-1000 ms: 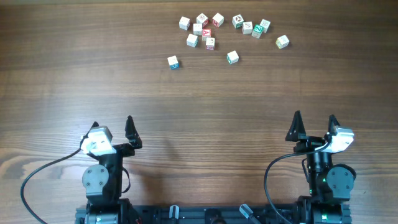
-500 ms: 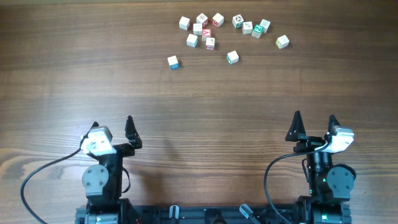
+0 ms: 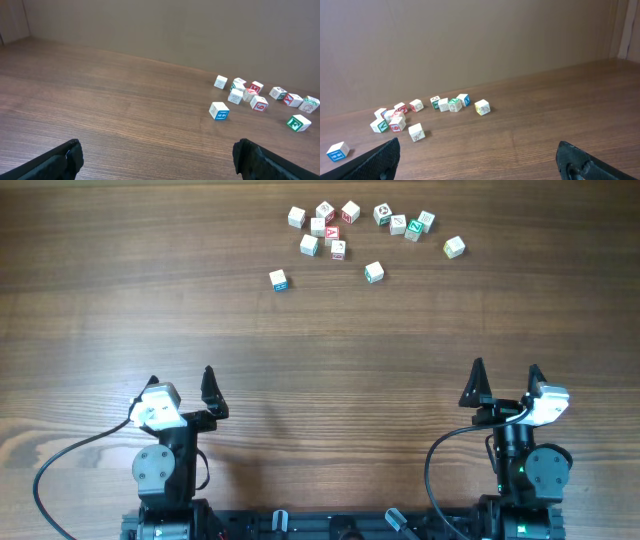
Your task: Form a horizontal line
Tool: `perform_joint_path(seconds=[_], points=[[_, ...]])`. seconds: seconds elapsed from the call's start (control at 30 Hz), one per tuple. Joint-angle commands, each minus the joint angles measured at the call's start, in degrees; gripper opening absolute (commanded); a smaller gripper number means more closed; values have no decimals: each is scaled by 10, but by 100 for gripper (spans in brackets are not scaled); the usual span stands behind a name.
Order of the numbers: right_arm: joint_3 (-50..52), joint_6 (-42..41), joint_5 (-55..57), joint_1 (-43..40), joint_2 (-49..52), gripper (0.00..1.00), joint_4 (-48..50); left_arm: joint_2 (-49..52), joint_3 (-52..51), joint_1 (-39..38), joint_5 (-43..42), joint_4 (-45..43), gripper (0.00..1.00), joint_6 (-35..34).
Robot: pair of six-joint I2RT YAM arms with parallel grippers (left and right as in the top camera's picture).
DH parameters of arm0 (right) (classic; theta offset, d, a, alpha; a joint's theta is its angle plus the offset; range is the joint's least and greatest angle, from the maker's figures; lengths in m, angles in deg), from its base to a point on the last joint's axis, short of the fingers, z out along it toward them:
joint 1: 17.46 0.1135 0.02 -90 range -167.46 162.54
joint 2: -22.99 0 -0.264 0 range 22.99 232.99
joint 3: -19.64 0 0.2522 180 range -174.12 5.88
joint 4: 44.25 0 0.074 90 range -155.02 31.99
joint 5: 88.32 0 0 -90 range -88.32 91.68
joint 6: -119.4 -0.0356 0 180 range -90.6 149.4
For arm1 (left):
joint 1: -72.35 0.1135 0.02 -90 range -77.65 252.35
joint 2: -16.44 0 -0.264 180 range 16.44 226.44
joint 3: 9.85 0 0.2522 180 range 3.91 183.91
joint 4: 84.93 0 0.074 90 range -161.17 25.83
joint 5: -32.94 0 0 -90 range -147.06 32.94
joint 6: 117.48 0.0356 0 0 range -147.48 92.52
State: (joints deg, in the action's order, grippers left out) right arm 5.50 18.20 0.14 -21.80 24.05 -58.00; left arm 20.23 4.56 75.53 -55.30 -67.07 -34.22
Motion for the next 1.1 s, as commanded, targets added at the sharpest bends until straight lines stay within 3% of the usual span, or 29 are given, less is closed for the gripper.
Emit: perform_joint_path(seconds=[0.0, 0.37, 0.47, 0.7, 0.83, 0.87, 0.9, 1.07], points=[[1, 7, -12, -1, 0, 100, 1, -6, -3, 1, -7, 0, 100, -5], [1, 7, -12, -1, 0, 100, 1, -6, -3, 2, -2, -22, 100, -3], [1, 7, -12, -1, 0, 100, 1, -6, 2, 2, -94, -83, 100, -1], [1, 7, -12, -1, 0, 100, 1, 82, 170, 1, -114, 24, 100, -2], [1, 7, -12, -1, 0, 100, 1, 189, 327, 1, -122, 157, 100, -12], [1, 7, -12, -1, 0, 100, 1, 212, 369, 1, -151, 202, 100, -12], [1, 7, -12, -1, 0, 100, 1, 234, 412, 1, -234, 258, 100, -12], [1, 7, -12, -1, 0, 100, 1, 246, 421, 1, -309, 253, 100, -24]])
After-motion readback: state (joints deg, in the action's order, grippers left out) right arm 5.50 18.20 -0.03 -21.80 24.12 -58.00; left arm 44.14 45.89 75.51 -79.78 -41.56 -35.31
